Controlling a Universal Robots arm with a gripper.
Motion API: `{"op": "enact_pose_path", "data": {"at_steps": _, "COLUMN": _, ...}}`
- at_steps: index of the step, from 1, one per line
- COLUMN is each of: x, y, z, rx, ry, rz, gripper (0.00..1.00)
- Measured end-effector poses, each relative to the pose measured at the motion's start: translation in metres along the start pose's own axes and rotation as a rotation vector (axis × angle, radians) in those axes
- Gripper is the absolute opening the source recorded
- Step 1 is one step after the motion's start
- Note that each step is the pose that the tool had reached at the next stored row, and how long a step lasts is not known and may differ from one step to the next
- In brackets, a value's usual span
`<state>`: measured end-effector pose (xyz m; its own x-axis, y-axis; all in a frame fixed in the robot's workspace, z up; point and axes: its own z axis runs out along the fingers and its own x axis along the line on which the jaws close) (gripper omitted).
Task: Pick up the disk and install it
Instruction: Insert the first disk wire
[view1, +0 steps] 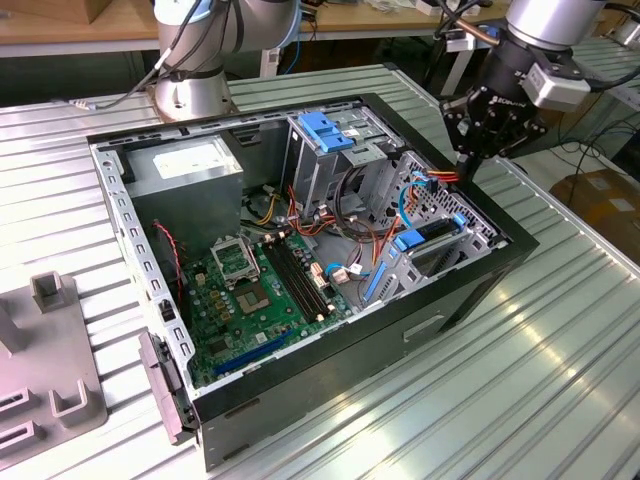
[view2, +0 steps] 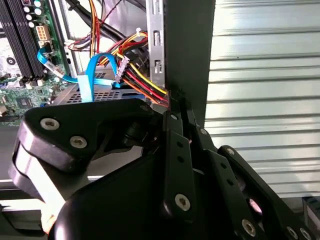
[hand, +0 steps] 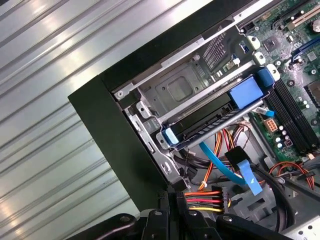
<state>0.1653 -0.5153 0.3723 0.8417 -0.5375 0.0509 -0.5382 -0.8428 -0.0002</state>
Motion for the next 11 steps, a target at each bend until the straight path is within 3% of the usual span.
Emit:
{"op": "enact_pose_path", "data": {"at_steps": 4, "x": -0.0003, "y": 0.0002, "z": 0.0, "rx": -0.0021, "ry": 0.0001, "rz": 0.042, "gripper": 0.17}}
{"op": "enact_pose_path", "data": {"at_steps": 11, "x": -0.0004, "y": 0.0003, "z": 0.0003, "rx": -0.0089, "ry": 0.0001, "rz": 0.176, "gripper": 0.17}}
